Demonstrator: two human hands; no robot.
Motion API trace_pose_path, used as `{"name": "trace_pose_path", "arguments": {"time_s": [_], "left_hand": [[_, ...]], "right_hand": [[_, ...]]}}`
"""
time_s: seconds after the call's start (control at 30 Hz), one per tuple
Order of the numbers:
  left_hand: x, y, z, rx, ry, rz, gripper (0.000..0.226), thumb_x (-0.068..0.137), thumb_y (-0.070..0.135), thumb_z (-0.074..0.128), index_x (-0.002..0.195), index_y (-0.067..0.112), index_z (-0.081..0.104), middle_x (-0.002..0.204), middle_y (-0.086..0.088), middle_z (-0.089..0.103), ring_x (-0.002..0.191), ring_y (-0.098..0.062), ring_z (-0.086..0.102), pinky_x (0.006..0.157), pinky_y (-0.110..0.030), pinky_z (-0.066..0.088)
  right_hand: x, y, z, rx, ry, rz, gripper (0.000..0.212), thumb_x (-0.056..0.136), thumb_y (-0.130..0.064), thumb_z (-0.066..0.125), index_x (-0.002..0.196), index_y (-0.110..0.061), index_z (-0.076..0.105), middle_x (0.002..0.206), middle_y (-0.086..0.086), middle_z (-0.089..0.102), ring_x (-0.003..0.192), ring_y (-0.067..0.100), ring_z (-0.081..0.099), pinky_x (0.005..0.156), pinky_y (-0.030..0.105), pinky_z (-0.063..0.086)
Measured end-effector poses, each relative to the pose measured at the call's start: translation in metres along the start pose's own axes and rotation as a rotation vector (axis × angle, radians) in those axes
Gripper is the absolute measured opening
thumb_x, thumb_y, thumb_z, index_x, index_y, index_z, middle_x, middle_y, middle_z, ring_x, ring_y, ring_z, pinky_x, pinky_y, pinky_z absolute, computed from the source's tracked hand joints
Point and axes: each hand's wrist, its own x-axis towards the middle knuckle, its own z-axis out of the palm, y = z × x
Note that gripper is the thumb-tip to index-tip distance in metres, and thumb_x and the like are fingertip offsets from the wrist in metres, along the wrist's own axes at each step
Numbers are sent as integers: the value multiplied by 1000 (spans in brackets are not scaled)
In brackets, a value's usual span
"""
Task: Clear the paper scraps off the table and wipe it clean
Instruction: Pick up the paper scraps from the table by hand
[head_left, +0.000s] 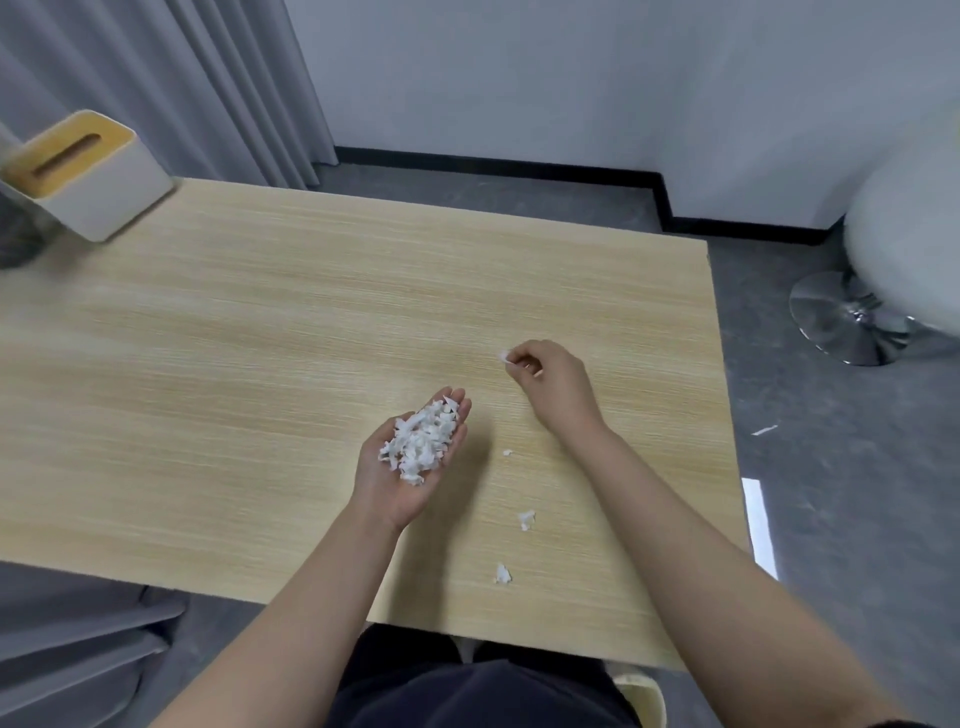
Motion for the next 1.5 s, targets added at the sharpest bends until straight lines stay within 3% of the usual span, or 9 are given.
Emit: {"name": "trace_pose_path", "arguments": {"time_s": [0.23,0.37,0.5,0.67,0.87,1.03,1.2,1.37,1.5], "left_hand": [[-21,-3,-5,-7,-72,-146,58,70,0,67,126,-7,54,139,-20,46,127,-32,48,111,-38,31],[-37,-8,-8,35,77,-113,38,87,11,41,109,-11,63,129,-21,56,118,-33,56,106,-43,39],[-52,-7,-12,27,175,-128,42,96,17,32,124,-7,51,131,-19,54,119,-31,56,110,-42,34],[-73,-10,-9,46,96,-161,35,87,7,38,79,-10,67,86,-22,70,77,-31,71,66,-43,59],[-88,-6,-11,81,115,-190,4,62,-4,56,66,-3,58,53,-12,57,49,-19,61,44,-26,53],[-94,-2,-17,58,78,-250,5,60,-6,61,57,-3,59,50,-9,52,43,-17,56,41,-26,50],[-88,0,-27,95,155,-206,50,93,13,32,51,2,57,46,-3,46,38,-10,49,37,-18,43],[-94,1,-19,108,96,-242,18,70,5,55,54,0,58,49,-5,50,40,-13,53,39,-22,47],[-91,3,-22,47,70,-245,45,90,16,38,55,0,62,55,-6,56,49,-13,59,47,-23,52]], "right_hand": [[-65,-53,3,54,4,-95,6,89,-15,62,91,-13,67,93,-8,60,89,10,55,78,19,43],[-96,-74,8,83,-17,-96,6,88,-16,63,92,-15,67,93,-6,66,89,9,57,79,21,43],[-120,-83,18,102,-10,-88,9,88,-18,63,97,-21,64,90,-7,66,89,8,58,78,20,43],[-141,-93,34,24,-32,-107,15,89,-16,61,102,-15,69,93,-7,63,90,8,54,83,19,41],[-157,-88,57,-154,-97,-202,14,89,-15,60,98,-12,71,98,1,63,98,16,48,85,24,35],[-167,-89,71,-264,-53,-249,12,84,-18,65,92,-14,74,95,0,59,97,18,46,83,27,38],[-170,-92,74,-305,-50,-225,14,85,-17,64,94,-15,73,95,0,58,96,19,46,83,29,37],[-172,-94,72,-281,-41,-203,15,87,-18,62,98,-15,72,98,-2,60,98,16,45,86,23,31],[-170,-95,66,-248,-23,-216,16,88,-20,62,99,-17,72,101,-5,62,99,13,45,90,25,34]]}}
